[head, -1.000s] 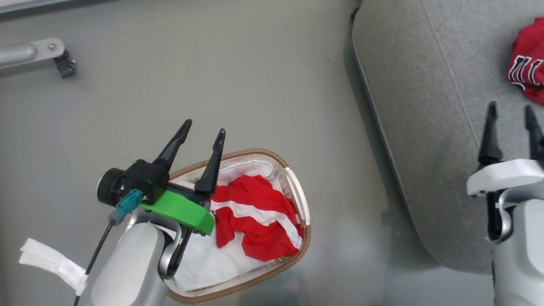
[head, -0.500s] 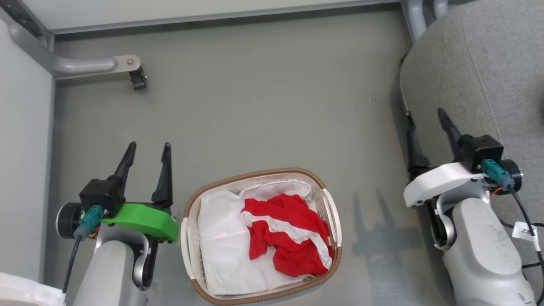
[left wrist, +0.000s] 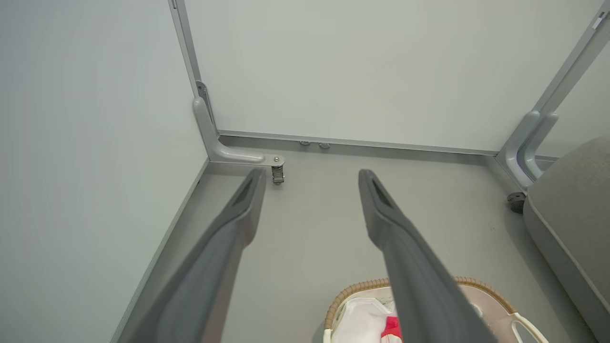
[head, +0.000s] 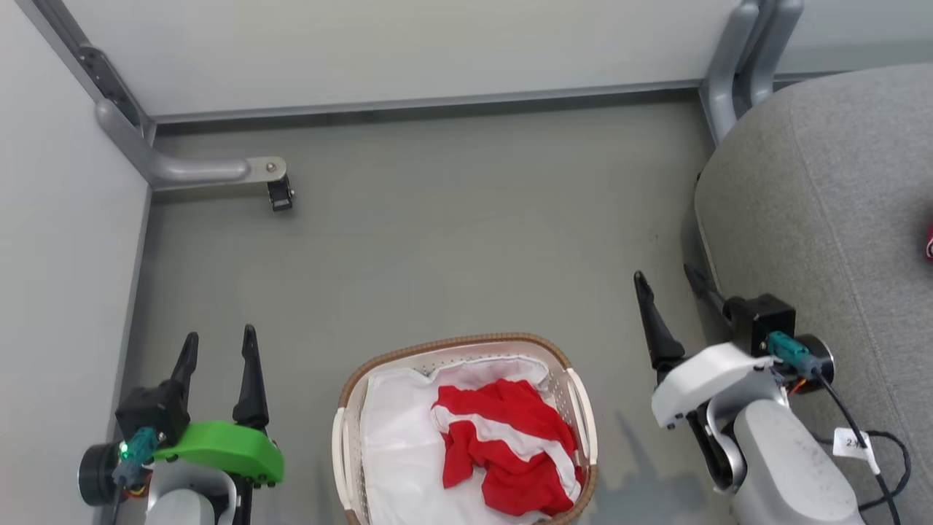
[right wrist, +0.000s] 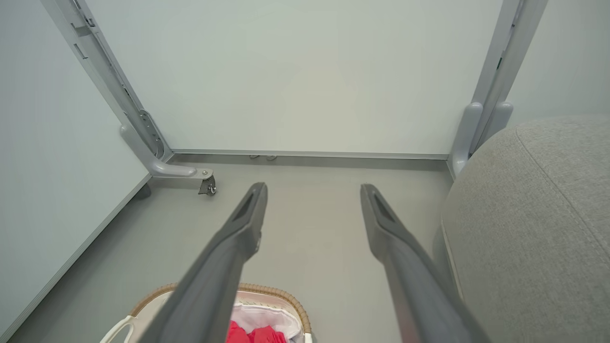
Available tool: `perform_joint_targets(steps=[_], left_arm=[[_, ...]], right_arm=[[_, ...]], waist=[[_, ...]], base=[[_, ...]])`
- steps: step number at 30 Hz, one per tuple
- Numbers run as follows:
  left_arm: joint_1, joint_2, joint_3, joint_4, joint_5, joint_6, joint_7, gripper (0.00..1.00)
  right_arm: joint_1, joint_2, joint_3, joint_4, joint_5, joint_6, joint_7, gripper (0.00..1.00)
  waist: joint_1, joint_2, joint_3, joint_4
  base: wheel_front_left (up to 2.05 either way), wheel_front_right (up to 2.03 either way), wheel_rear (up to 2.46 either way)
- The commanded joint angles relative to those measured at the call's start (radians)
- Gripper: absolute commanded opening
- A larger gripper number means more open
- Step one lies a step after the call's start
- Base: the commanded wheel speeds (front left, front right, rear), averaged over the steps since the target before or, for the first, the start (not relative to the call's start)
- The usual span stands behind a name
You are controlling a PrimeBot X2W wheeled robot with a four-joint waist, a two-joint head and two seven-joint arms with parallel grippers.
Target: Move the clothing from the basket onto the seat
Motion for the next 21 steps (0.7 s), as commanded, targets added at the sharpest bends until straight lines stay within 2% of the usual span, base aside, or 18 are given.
perform_joint_targets(steps=[1, 13, 21], left_arm=[[0.022, 0.000, 0.006, 0.001, 0.007, 0.004, 0.000, 1.00], [0.046, -0.003, -0.029, 0.009, -0.017, 0.006, 0.000, 1.00], [0.019, -0.003, -0.064, 0.011, -0.031, 0.002, 0.000, 1.00]], right_arm=[[0.026, -0.005, 0.002, 0.001, 0.010, -0.001, -0.002, 1.00], [0.062, -0.005, 0.006, 0.001, 0.013, -0.001, -0.002, 1.00], [0.013, -0.005, 0.011, -0.020, 0.012, -0.001, -0.002, 1.00]], waist=[[0.0001, 0.0000, -0.036, -0.002], [0.0001, 0.0000, -0.067, -0.018], [0.0001, 0.0000, 0.000, -0.041]], base=[[0.00, 0.00, 0.00], [0.00, 0.00, 0.00], [0.00, 0.00, 0.00]])
